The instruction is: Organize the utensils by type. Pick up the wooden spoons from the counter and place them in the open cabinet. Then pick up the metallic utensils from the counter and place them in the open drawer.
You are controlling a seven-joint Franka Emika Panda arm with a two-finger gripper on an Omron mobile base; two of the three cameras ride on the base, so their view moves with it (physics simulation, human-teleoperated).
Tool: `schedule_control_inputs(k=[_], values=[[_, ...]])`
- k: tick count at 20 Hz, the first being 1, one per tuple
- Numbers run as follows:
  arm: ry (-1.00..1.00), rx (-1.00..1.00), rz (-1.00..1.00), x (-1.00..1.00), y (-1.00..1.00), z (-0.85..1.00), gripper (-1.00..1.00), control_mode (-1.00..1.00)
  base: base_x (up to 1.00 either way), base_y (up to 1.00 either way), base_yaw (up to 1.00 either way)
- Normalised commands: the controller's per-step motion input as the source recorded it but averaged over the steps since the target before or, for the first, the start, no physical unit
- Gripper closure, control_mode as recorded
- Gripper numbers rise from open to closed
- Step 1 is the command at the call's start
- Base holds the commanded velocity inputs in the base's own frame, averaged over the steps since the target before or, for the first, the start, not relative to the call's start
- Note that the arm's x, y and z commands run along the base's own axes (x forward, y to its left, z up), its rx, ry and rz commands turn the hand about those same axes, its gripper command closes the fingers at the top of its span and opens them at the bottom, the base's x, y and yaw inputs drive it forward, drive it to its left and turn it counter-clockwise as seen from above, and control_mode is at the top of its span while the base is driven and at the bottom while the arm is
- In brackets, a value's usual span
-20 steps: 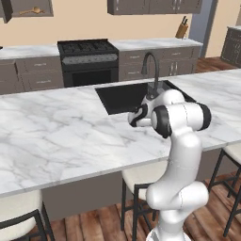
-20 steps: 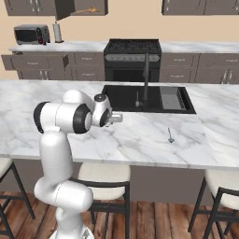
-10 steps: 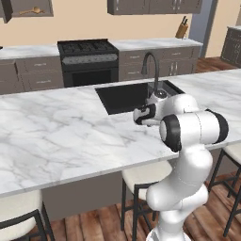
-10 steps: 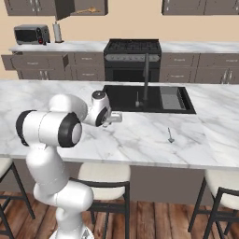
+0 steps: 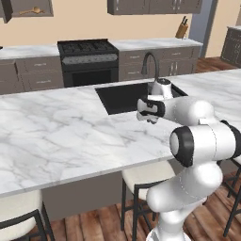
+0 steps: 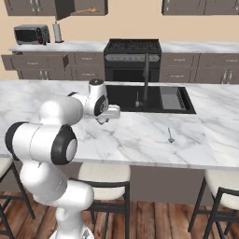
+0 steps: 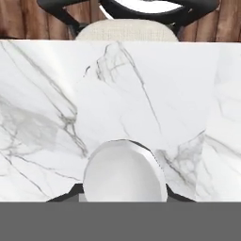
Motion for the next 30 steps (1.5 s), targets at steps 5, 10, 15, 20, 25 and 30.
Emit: schedule_control_inputs(k=[5, 10, 15, 20, 25, 30], values=[[0.0, 0.0, 0.0, -0.62, 0.0, 0.26, 1.0, -1.0, 0.0, 0.0, 0.0], [0.0, 0.0, 0.0, -0.6, 0.0, 0.26, 1.0, -1.0, 0.0, 0.0, 0.0], [0.0, -0.03, 0.0, -0.58, 0.0, 0.26, 1.0, -1.0, 0.0, 0.0, 0.0], [0.0, -0.03, 0.0, -0.21, 0.01, 0.08, 1.0, 1.0, 0.0, 0.0, 0.0], [0.0, 0.0, 0.0, 0.0, 0.0, 0.0, 1.0, 1.0, -0.23, 0.0, 0.01], [0.0, 0.0, 0.0, 0.0, 0.0, 0.0, 1.0, 1.0, -0.73, 0.05, 0.19]])
